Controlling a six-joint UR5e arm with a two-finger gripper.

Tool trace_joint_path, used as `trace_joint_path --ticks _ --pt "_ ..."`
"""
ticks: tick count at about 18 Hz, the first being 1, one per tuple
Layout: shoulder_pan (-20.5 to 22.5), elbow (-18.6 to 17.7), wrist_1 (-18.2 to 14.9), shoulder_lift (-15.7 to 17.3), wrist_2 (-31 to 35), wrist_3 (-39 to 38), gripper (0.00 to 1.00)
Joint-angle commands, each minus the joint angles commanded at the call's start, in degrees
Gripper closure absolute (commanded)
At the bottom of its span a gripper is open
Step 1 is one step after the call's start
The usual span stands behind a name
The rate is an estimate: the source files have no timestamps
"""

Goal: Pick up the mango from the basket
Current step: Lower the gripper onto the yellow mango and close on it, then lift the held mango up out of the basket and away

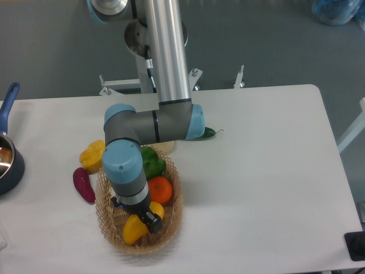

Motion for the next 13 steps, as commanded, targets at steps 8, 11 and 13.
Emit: trace_joint_path --ticks 8,11,13 --pt "0.52 -0.88 -0.7 7.2 -3.33 -0.27 0.62" --pt "2.1 -0.88 -0.79 9.14 -4.22 -1.84 0.61" --pt "3.59 -0.88 -0.79 9.93 -4.13 -1.85 0.58"
